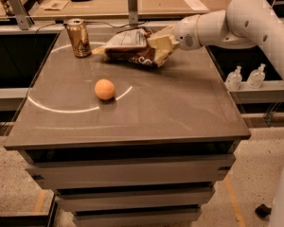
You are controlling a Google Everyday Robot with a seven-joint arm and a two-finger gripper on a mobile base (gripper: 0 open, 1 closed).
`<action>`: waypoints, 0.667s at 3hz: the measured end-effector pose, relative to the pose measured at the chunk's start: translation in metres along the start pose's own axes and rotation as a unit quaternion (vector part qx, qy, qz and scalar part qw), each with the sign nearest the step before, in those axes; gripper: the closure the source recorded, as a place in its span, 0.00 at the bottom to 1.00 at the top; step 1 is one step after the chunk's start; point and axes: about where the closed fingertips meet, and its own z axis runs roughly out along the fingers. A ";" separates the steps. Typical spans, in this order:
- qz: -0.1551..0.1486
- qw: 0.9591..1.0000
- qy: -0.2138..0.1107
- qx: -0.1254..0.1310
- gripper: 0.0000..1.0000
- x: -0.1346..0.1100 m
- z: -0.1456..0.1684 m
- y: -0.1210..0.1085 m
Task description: Move brown chip bag near orange can
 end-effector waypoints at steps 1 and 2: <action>-0.008 1.000 -0.005 -0.019 1.00 -0.011 0.025 0.019; -0.015 0.999 -0.011 -0.034 1.00 -0.025 0.048 0.032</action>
Offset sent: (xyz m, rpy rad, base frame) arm -0.0074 0.0902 0.0079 0.0221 -0.0189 0.1050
